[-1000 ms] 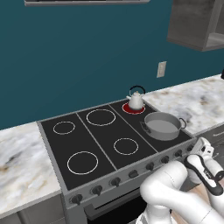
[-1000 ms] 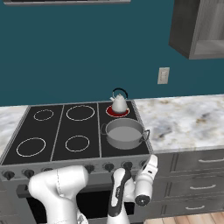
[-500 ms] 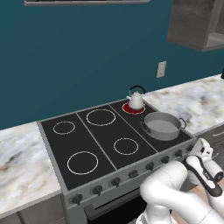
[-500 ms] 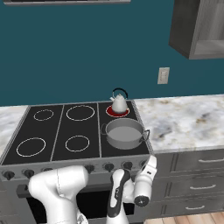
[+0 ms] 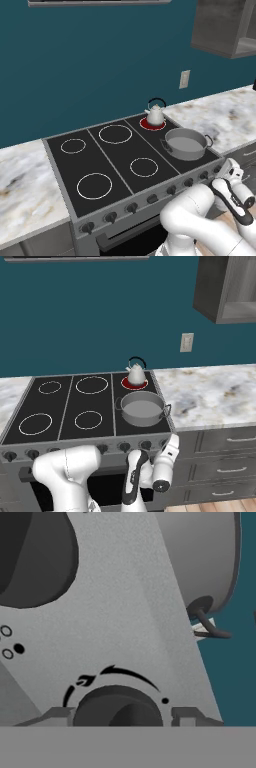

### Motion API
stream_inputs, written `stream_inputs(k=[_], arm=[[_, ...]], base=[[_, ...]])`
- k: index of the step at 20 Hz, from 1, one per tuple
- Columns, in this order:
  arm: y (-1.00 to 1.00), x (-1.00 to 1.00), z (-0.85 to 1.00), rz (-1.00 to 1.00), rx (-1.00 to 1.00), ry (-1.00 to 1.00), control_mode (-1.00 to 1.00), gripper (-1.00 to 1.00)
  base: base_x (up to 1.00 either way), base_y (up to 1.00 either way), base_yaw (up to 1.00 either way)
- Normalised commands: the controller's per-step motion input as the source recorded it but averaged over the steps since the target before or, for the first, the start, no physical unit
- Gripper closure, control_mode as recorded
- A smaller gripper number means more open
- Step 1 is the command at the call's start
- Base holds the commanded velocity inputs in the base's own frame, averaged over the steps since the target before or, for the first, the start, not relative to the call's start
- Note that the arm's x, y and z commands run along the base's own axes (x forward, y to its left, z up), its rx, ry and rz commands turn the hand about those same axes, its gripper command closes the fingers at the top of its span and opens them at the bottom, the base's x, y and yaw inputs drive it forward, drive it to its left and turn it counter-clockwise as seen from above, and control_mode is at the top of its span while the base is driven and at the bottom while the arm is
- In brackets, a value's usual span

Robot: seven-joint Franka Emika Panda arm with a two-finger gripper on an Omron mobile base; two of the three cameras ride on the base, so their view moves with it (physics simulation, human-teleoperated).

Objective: Pick the kettle from the cabinet and place it on a stove burner. Then pick the pot from the counter and place it on another stove burner. Finally, turn both burners on.

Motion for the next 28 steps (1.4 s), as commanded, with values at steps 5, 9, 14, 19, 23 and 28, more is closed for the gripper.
stream_inputs(k=[5,9,14,19,23,28], arm=[[-0.25,-0.16,0.09,0.01,0.0,0.0,-1.0,-1.0],[-0.19,-0.2,0.09,0.02,0.0,0.0,-1.0,-1.0],[-0.16,-0.3,0.08,0.0,0.0,0.0,-1.0,-1.0],[-0.13,-0.33,0.12,0.0,0.0,0.0,-1.0,-1.0],[-0.09,-0.32,0.16,0.0,0.0,0.0,-1.0,-1.0],[-0.05,-0.31,0.15,0.0,0.0,0.0,-1.0,-1.0]], base=[[0.0,0.0,0.0],[0.0,0.0,0.0],[0.0,0.0,0.0],[0.0,0.0,0.0],[0.0,0.0,0.0],[0.0,0.0,0.0]])
